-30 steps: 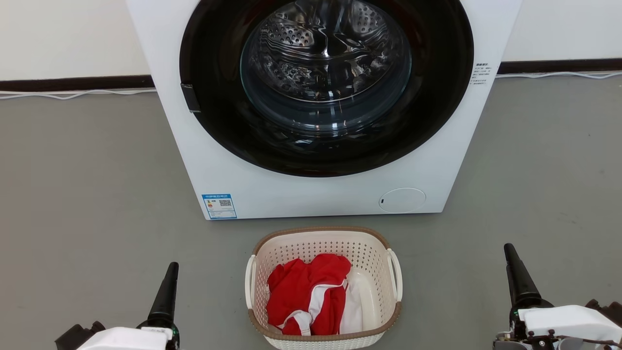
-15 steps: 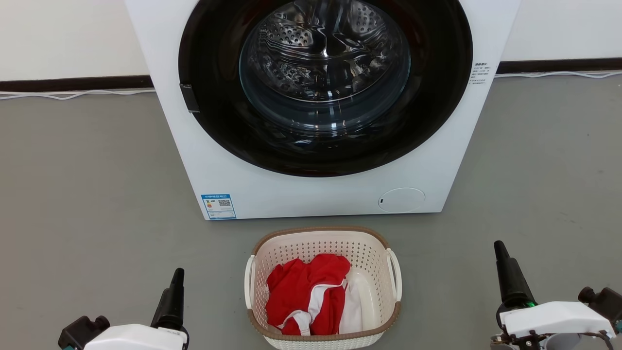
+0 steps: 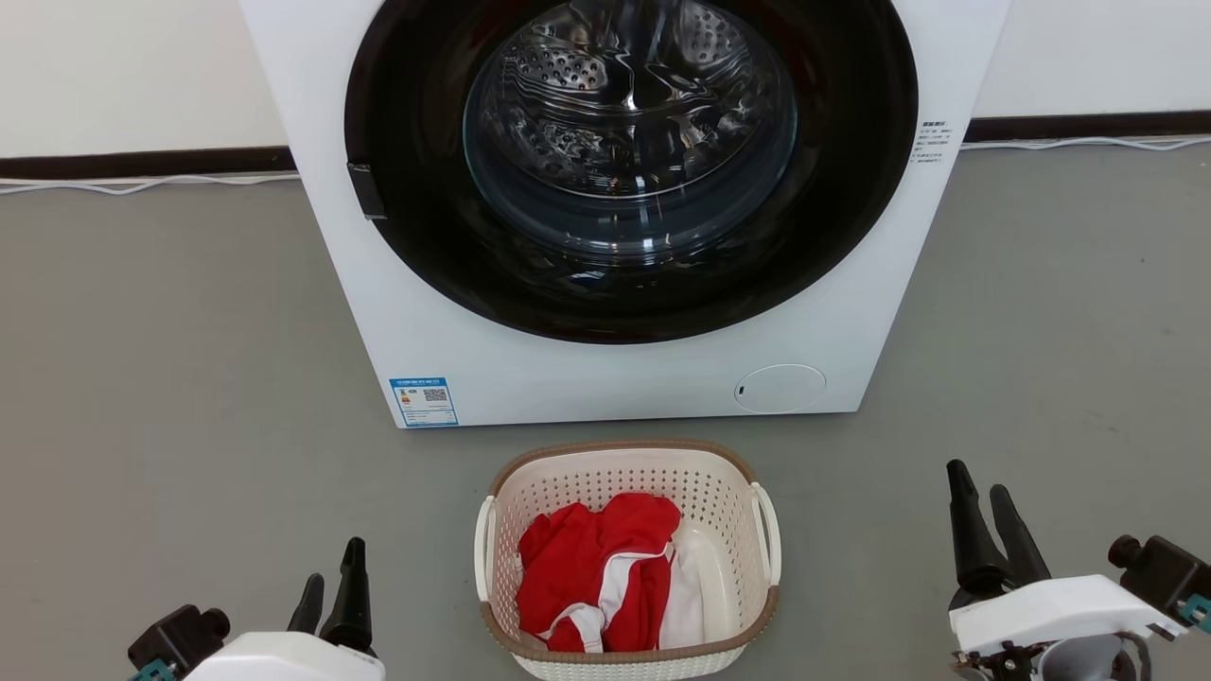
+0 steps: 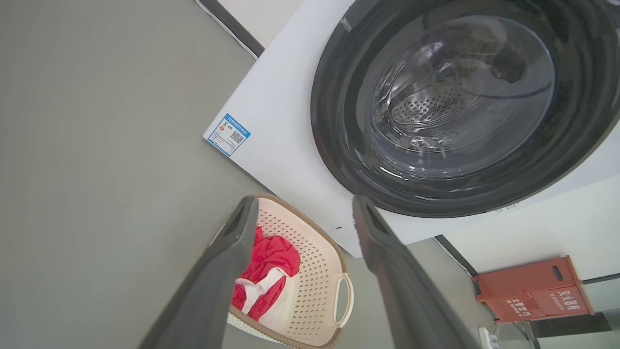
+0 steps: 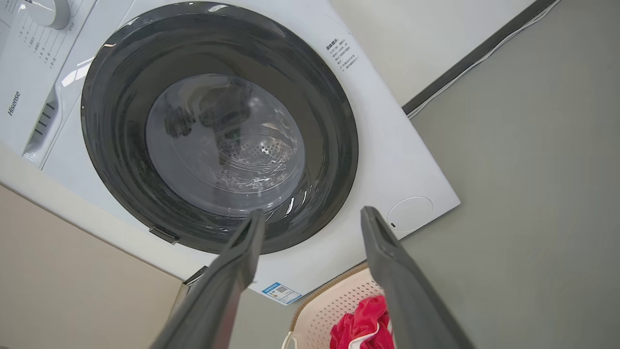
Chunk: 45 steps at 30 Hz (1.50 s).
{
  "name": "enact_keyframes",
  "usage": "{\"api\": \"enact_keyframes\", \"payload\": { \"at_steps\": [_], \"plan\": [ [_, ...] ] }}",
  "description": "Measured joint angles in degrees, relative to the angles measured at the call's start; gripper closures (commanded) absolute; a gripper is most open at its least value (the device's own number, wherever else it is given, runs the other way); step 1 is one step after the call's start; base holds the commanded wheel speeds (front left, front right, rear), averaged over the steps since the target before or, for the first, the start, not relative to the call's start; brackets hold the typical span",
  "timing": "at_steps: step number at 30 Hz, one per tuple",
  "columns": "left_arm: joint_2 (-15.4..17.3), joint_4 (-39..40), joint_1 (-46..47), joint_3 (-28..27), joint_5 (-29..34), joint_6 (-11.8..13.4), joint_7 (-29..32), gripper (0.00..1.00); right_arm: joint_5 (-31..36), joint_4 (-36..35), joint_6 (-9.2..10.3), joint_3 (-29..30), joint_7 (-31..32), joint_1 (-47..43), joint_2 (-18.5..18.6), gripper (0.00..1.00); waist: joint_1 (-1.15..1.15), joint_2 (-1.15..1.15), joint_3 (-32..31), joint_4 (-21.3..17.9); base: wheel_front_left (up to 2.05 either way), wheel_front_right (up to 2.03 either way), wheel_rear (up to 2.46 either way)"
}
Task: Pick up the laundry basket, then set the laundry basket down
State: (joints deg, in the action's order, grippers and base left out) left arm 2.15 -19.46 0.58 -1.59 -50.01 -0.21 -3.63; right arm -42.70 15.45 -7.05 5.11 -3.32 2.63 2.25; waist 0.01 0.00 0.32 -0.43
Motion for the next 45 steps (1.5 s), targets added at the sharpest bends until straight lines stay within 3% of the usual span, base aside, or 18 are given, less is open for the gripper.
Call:
{"api": "enact_keyframes", "payload": {
  "at_steps": [17, 45],
  "plan": [
    [0.9, -0.6, 0.0, 1.6, 14.0, 2.5, -3.0, 0.00, 14.7, 1.0, -0.01, 0.2, -2.9, 0.0, 0.1, 0.00, 0.00, 0.00, -0.4, -0.3, 0.00, 0.00, 0.00],
    [3.3, 2.4, -0.2, 4.4, 34.8, 4.6, -7.6, 0.00, 36.1, 2.3, -0.02, 0.4, -7.8, 0.0, 0.1, 0.00, 0.00, 0.00, -0.2, -0.7, 0.00, 0.00, 0.00]
  ]
}}
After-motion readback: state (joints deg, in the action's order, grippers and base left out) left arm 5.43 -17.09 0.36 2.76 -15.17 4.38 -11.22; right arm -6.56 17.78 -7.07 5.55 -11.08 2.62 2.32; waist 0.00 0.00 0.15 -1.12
